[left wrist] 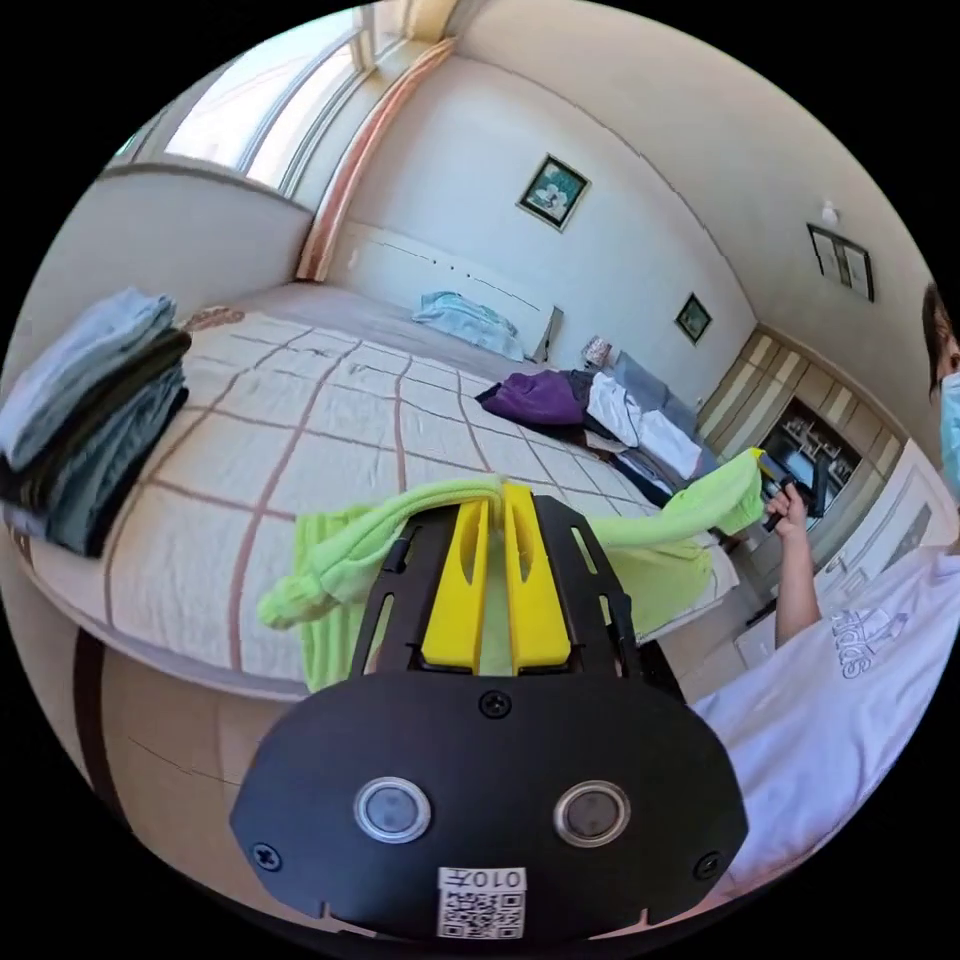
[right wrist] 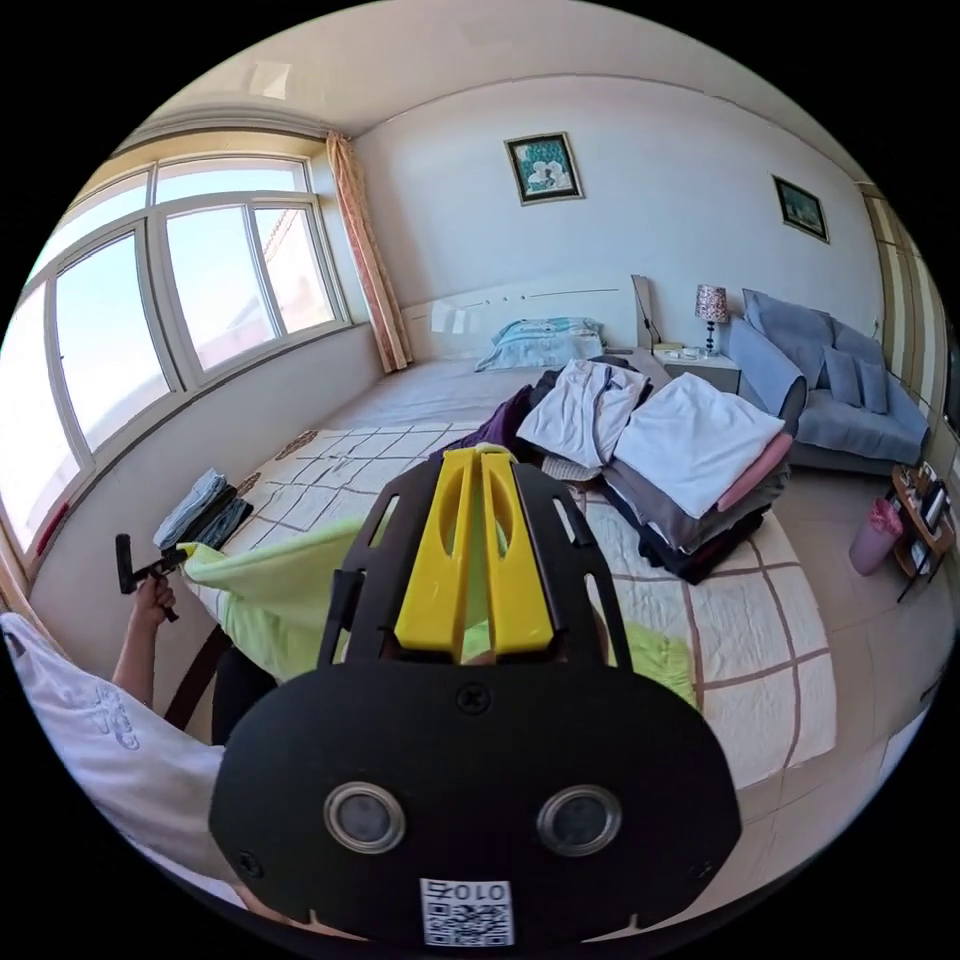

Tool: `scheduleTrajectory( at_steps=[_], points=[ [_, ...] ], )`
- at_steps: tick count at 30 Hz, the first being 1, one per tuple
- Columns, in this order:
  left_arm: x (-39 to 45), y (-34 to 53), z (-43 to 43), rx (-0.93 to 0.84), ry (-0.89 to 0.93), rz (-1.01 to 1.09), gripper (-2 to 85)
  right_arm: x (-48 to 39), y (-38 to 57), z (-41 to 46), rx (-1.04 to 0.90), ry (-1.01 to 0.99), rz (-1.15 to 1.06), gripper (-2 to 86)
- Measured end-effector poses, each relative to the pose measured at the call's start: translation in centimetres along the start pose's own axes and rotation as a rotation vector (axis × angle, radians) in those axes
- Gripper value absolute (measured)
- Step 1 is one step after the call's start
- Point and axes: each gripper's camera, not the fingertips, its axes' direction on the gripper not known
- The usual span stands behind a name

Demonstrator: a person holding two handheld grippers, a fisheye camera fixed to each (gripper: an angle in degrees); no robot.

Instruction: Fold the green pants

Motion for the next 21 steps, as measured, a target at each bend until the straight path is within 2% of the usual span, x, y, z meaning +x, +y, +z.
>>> scheduleTrajectory(
  at_steps=[3,5,6,8,12,15,21],
  points=[
    [0.3,-10.4,3.9,-0.025,-0.061,0.087,6.1,0.3,-5.3,5.3,0.048,0.157,0.002,3.4],
    [-0.3,-15.8,8.5,-0.185,-0.109,0.051,7.7,1.0,-8.3,8.3,-0.023,0.031,0.061,4.1],
    [-0.9,-17.7,11.0,-0.275,-0.076,-0.004,8.9,0.9,-8.7,8.6,-0.036,0.027,0.063,4.3],
    [-0.2,-18.2,13.0,-0.322,-0.078,0.0,10.4,0.2,-7.8,8.6,-0.021,0.103,0.049,5.5],
    [0.4,-12.9,14.1,-0.332,-0.093,0.029,13.0,1.3,-2.8,8.4,-0.051,0.147,0.019,7.0],
    [-2.1,-6.8,12.8,-0.374,-0.043,-0.093,14.1,2.9,2.8,8.0,-0.102,0.111,0.041,7.1],
    [-1.1,5.4,6.5,-0.343,-0.178,-0.258,15.9,3.2,14.9,8.1,-0.142,0.084,0.122,7.9]
  ],
)
